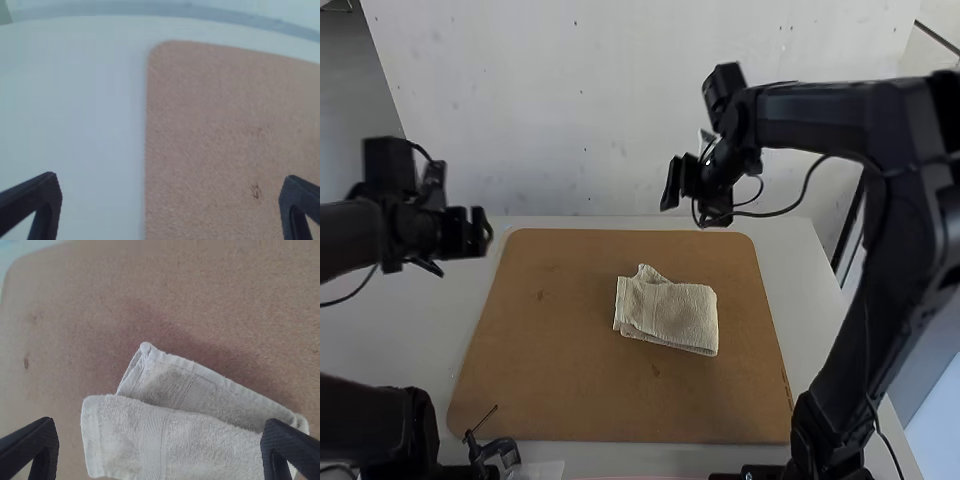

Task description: Fold the towel.

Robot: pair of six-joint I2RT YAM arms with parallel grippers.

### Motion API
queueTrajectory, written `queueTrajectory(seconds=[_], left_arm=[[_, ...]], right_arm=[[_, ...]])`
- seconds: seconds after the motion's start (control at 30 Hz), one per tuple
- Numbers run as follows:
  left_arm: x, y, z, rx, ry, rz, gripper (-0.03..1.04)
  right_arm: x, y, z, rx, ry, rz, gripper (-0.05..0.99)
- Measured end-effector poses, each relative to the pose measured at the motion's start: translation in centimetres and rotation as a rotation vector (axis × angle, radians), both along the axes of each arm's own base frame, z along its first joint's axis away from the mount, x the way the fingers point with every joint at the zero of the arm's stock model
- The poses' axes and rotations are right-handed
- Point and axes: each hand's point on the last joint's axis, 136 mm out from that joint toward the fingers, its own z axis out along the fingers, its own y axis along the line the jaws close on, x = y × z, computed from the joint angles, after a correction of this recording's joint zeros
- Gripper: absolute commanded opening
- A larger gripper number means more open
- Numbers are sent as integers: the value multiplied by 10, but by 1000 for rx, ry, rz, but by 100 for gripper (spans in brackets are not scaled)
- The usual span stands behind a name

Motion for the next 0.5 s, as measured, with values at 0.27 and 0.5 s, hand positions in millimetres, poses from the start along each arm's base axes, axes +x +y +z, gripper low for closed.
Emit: queueTrajectory(seconds=[0.27, 0.5], left_arm=[[-28, -4, 88, 26, -327, 9, 96], [-64, -22, 60, 13, -454, -4, 92]], right_arm=[[-10, -52, 51, 51, -295, -183, 85], [-43, -90, 62, 11, -506, -280, 85]])
